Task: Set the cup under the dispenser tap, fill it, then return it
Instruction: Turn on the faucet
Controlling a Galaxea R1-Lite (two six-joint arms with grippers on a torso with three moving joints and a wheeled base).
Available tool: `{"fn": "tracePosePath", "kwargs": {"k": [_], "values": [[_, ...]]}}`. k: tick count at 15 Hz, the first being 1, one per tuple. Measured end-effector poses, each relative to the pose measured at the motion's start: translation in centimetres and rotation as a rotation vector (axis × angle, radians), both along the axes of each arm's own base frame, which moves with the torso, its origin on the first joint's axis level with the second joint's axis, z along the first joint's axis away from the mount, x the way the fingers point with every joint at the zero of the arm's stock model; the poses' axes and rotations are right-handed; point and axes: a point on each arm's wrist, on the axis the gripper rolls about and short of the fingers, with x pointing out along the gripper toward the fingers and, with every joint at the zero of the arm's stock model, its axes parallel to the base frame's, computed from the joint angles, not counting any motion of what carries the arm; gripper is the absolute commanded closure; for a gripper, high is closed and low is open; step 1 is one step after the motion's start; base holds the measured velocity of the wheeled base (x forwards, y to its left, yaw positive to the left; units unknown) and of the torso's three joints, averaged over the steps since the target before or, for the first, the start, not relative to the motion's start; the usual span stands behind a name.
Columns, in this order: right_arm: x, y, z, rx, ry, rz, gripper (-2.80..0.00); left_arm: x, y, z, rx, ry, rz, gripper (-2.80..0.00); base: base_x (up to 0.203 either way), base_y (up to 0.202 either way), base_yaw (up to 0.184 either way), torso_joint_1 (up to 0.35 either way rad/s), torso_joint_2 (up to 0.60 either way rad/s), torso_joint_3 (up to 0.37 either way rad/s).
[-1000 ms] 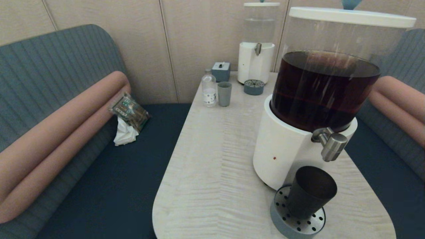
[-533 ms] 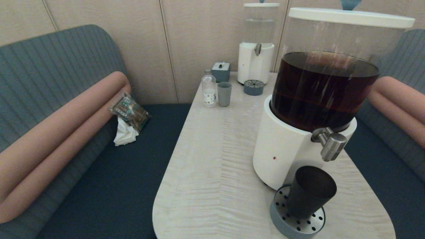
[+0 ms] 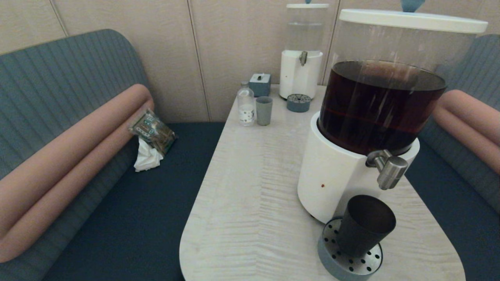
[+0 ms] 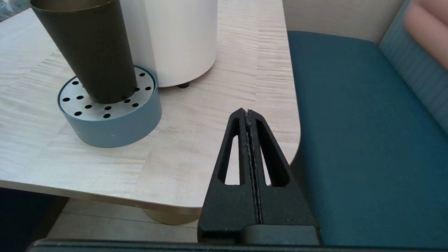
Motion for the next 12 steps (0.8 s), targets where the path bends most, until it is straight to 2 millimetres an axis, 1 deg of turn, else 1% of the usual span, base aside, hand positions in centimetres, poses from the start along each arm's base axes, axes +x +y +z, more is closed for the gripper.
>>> {"fn": "tracePosePath", "kwargs": {"k": [3, 5, 7, 12], "values": [[0.0, 0.0, 0.0, 0.000, 0.000, 0.000, 0.00, 0.8, 0.1, -2.5, 0.033, 0.237, 0.075, 0.00, 0.000, 0.000, 0.000, 0.000, 0.00, 0.000], [0.0, 0.0, 0.0, 0.000, 0.000, 0.000, 0.00, 1.1, 0.2, -3.7, 0.037, 0.357, 0.108, 0.00, 0.000, 0.000, 0.000, 0.000, 0.00, 0.000], [0.0, 0.0, 0.0, 0.000, 0.000, 0.000, 0.00, 1.1, 0.2, -4.0, 0.021, 0.387, 0.103, 0.00, 0.000, 0.000, 0.000, 0.000, 0.00, 0.000], [0.0, 0.0, 0.0, -0.008, 0.001, -0.001, 0.00, 1.1, 0.2, -3.9, 0.014, 0.374, 0.102, 0.00, 0.000, 0.000, 0.000, 0.000, 0.00, 0.000]]}}
